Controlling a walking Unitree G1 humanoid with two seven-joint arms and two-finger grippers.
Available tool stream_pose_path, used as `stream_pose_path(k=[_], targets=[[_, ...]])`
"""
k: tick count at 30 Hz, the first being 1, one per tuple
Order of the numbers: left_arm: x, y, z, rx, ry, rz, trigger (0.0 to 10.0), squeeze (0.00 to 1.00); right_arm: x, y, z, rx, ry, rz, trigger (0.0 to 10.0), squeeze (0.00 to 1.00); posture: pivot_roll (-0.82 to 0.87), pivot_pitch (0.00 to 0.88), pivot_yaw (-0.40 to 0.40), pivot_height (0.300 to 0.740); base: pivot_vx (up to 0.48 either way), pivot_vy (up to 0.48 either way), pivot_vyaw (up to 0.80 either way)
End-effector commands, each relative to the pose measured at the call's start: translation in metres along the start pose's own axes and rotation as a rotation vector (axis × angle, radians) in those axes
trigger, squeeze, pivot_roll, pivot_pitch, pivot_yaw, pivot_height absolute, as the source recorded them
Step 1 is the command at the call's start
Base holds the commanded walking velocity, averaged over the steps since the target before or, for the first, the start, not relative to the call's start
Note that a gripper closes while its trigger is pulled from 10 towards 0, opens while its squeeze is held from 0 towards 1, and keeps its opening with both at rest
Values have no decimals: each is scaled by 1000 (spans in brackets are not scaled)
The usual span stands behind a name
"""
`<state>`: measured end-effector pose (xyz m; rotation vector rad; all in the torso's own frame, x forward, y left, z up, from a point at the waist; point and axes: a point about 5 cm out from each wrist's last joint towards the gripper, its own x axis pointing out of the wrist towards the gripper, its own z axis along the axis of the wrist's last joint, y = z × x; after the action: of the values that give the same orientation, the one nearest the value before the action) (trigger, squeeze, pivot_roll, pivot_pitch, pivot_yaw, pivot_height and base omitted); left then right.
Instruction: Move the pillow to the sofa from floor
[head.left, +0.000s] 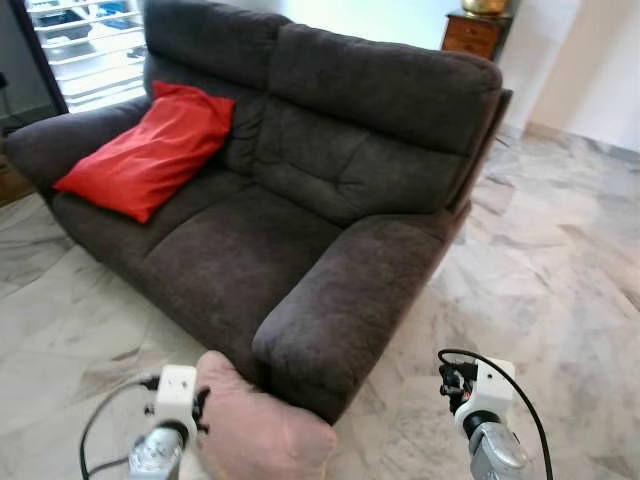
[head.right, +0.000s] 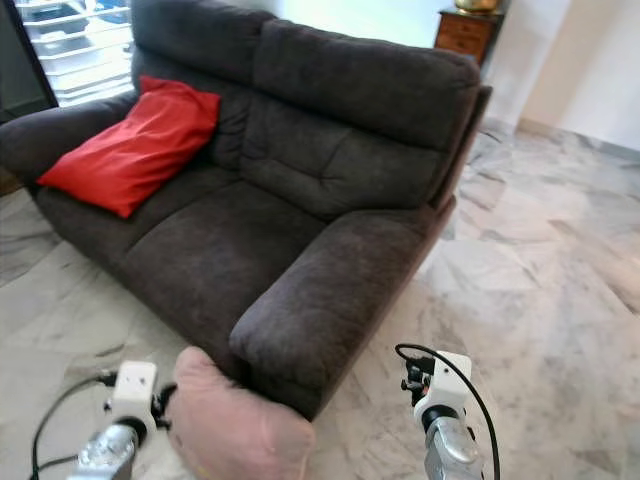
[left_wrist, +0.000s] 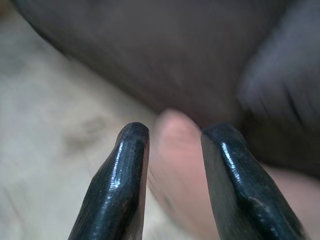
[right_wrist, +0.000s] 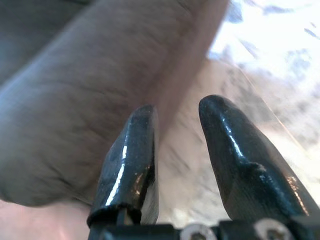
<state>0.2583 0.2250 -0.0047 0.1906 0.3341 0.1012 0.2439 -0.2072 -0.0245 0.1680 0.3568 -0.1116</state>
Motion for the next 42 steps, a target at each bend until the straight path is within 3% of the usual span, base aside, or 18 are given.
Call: stream_pose_path(k=[1, 3, 4, 5, 7, 12, 16, 21, 42], targets=[[5, 6, 25, 11, -135, 37, 10000, 0, -1, 1, 7, 9, -70, 9, 10000, 0, 12, 0, -45, 736, 0, 0, 0], [6, 8, 36, 16, -195, 49, 10000, 0, -2, 3, 11, 15, -117, 12, 10000, 0, 12, 0, -44, 736, 0, 0, 0], [4, 10, 51, 34, -275, 58, 10000, 0, -4, 6, 21, 15, -193, 12, 10000, 0, 9, 0, -41, 736, 0, 0, 0], [4, 10, 51, 34, -275, 58, 10000, 0, -4, 6, 21, 15, -193, 12, 10000, 0, 9, 0, -41, 736, 0, 0, 0], [-1, 6, 71, 66, -380, 29, 10000, 0, -16, 16, 52, 19, -347, 21, 10000, 0, 2, 0, -35, 736, 0, 0, 0], [-4, 0, 87, 63, -442, 15, 10000, 0, -25, 22, 69, 21, -411, 22, 10000, 0, -3, 0, -37, 736, 0, 0, 0], [-8, -13, 108, 64, -507, -28, 10000, 0, -31, 31, 82, 4, -439, 35, 10000, 0, 1, 0, -39, 736, 0, 0, 0], [-12, -20, 106, 60, -506, -61, 10000, 0, -37, 37, 88, -1, -433, 49, 10000, 0, -3, 0, -39, 736, 0, 0, 0], [-15, -18, 115, 56, -489, -51, 10000, 0, -36, 41, 103, 8, -415, 53, 10000, 0, 2, 0, -44, 736, 0, 0, 0]])
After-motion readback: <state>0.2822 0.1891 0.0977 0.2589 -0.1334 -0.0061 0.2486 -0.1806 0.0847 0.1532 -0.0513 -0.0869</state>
